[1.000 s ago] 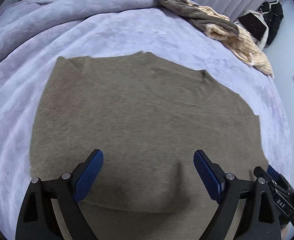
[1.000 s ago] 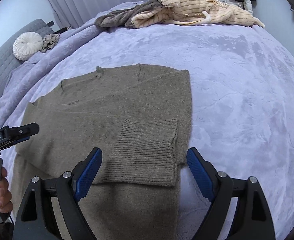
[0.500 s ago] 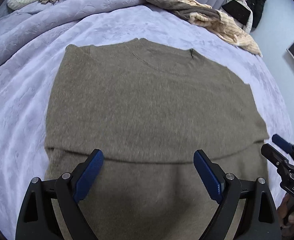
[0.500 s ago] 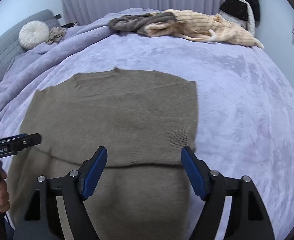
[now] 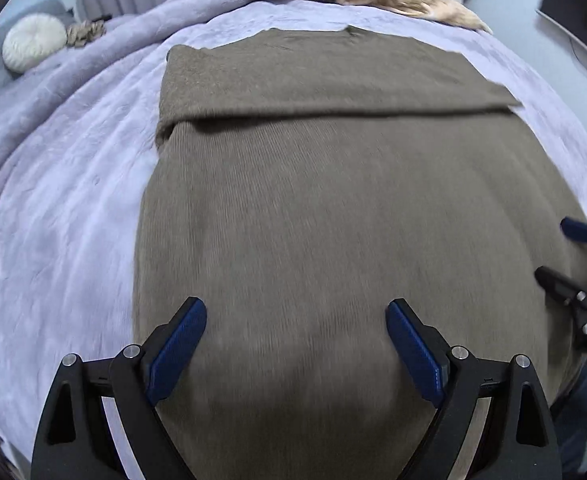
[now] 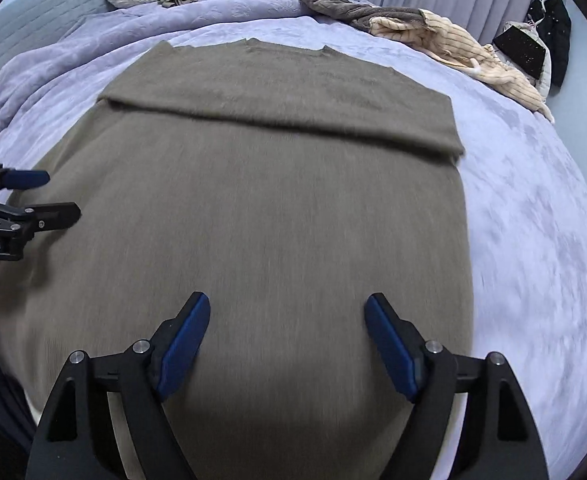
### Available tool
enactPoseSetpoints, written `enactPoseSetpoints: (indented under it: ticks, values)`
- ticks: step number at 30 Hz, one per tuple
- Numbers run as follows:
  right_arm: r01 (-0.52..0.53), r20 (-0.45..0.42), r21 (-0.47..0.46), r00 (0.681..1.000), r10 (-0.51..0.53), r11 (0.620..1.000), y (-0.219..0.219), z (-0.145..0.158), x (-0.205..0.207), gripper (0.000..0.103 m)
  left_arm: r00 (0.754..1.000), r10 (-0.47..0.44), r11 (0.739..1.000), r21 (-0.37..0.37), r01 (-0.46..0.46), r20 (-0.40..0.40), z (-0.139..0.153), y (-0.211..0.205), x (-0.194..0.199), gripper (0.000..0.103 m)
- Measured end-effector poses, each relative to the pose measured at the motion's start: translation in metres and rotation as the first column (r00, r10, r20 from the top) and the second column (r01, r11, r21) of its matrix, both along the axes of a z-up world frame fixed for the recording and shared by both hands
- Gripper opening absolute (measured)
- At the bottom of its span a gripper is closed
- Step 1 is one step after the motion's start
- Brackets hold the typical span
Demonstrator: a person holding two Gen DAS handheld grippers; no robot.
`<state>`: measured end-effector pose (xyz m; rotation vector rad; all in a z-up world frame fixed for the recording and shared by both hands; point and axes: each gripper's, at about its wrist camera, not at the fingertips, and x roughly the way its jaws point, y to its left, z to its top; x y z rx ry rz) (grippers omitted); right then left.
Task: Fold small clothes
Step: 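Move both open tools to the sweater hem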
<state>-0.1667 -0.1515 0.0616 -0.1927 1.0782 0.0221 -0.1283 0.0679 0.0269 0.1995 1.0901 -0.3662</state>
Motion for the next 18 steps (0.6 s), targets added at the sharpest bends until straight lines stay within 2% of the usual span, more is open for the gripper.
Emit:
enactPoseSetpoints:
  ticks: [2,5,7,9,11,14,16,18]
  values:
    - [-0.006,0.004,-0.008,1.0,0.006,1.0,-0.002,-0.001,-0.027,0.084,0.999,-0.023,1.0,0.021,0.022,0.026,0.001,0.007,-0.023,0.093]
    - [-0.037,0.023,-0.091,0.999,0.039,0.995,0.005,0.002,-0.062,0.085,0.999,-0.026,1.0,0.01,0.026,0.03,0.012,0.018,-0.045,0.092]
    - [-0.044,0.036,-0.111,0.998,0.048,0.993,0.015,0.014,-0.072,0.085,0.999,-0.043,0.997,-0.057,0.045,0.03,0.024,0.015,-0.053,0.092]
    - [-0.084,0.077,-0.069,0.993,0.089,0.994,0.03,0.027,-0.072,0.085,0.995,-0.092,0.988,-0.125,0.096,0.031,0.029,0.001,-0.057,0.092]
    - [-0.139,0.109,-0.037,0.984,0.142,0.99,0.049,0.032,-0.068,0.085,0.992,-0.123,0.988,-0.097,0.124,0.021,0.021,-0.014,-0.06,0.092]
    - [-0.188,0.058,-0.056,0.98,0.191,0.981,0.067,0.015,-0.057,0.085,0.992,-0.123,0.992,0.003,0.123,0.005,-0.001,-0.023,-0.062,0.093]
    - [-0.208,-0.005,-0.116,0.978,0.208,0.971,0.07,-0.004,-0.057,0.085,0.994,-0.113,0.994,-0.013,0.113,0.012,0.0,-0.012,-0.068,0.094]
    - [-0.212,0.007,-0.119,0.977,0.214,0.97,0.064,-0.006,-0.067,0.085,0.995,-0.099,0.995,-0.018,0.1,0.007,0.003,-0.001,-0.077,0.094]
